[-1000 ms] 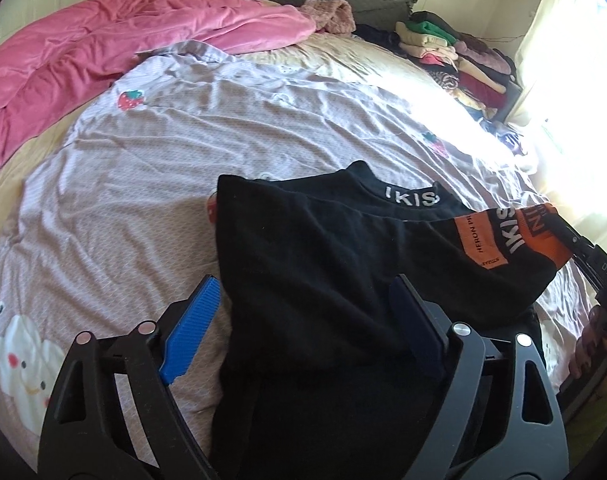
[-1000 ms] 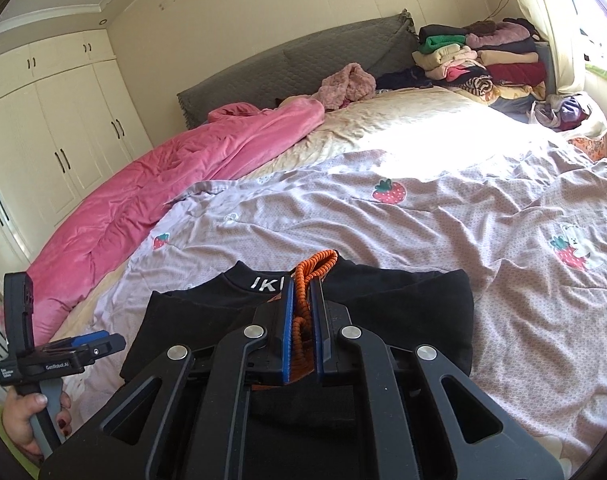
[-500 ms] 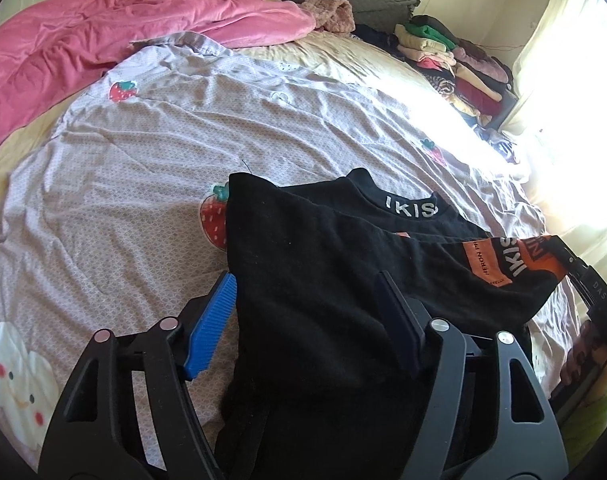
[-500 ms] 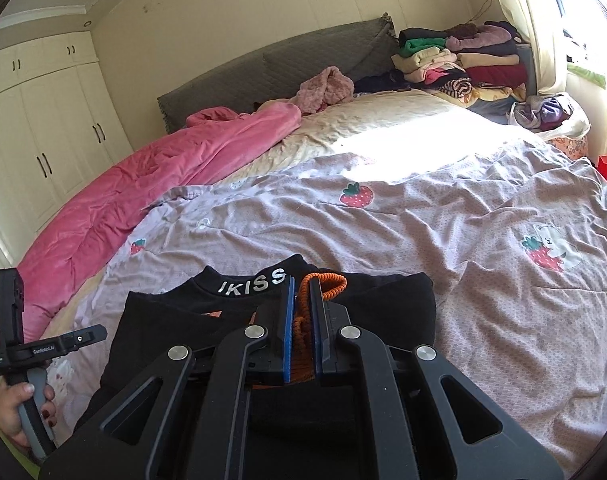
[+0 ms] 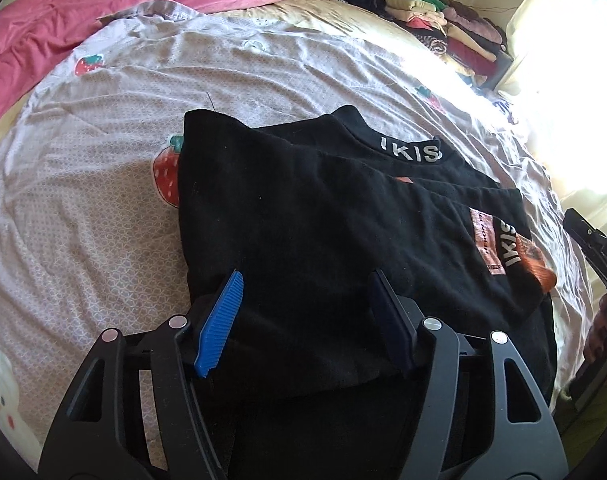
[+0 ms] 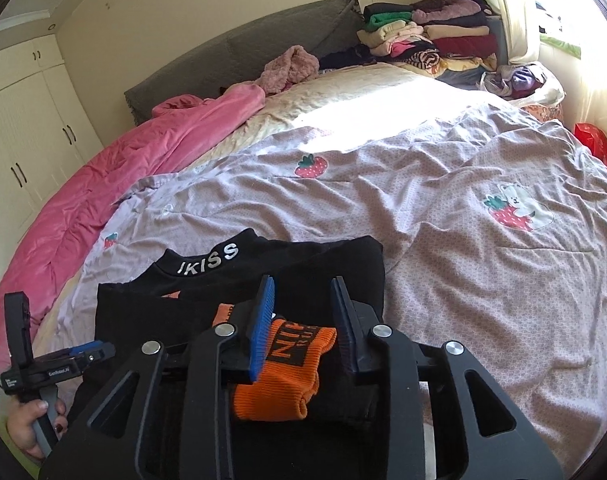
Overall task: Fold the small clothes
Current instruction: 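Lower the folded hem near the collar and open the right tool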
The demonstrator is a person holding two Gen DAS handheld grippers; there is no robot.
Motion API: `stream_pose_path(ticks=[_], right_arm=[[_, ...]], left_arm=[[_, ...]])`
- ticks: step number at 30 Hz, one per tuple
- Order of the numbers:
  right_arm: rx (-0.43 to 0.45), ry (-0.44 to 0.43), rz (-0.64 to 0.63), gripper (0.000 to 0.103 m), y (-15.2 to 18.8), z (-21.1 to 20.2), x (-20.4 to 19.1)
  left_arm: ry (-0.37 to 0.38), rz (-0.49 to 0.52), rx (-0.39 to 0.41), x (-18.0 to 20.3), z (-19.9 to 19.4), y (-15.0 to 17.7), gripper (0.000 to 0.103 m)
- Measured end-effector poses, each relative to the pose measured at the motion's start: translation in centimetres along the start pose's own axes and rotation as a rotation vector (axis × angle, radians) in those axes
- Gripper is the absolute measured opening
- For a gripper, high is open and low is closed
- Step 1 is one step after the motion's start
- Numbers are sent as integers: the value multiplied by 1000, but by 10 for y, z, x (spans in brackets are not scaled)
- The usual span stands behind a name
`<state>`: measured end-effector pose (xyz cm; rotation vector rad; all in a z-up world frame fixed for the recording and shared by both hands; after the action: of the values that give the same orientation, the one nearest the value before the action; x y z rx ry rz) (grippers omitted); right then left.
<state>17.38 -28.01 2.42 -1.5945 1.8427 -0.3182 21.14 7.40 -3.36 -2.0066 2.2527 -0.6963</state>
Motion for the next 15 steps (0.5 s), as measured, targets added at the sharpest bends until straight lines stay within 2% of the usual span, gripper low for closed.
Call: stream_pose_path(ticks=[2,4,5,8,10,11,13,14,15], right_arm=[[-31,6,-5,33,3,7,0],[-73,4,-12,40,6,15,-2],[-99,8,-14,46,8,20,-4],[-161,35,-17,47,14,37,-7],[-211,41,-19,40,19,52,-9],[-233,52,-26,33,22,58,-12],[-232,78,-61,28,27,61,-18],[-228,105,-82,19,29,62,-20],[-224,134,-98,16,29,61,-20]], left_arm=[[-2,2,-1,-1,1,1,57],[-5,4,-2,-1,3,1,57],[-7,6,-2,-1,3,2,57],[-4,8,-1,-3,4,3,57],[9,2,0,-6,4,3,57],[13,-1,0,-7,3,3,57],[23,-6,1,-10,2,4,55],[25,-7,1,-12,2,5,54],[27,-7,0,-12,2,5,54]])
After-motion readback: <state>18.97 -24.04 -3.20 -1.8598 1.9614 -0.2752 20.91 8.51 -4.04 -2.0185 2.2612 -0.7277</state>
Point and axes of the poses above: each gripper's, at about its wrist camera, not at the fingertips, and z roughly the way its jaws point, x to its right, y to its underside, the point moved 1 cm from there along z, roughly the way its jaws point, and after that the axes turned 11 degrees about -x, right-handed, at the moved point
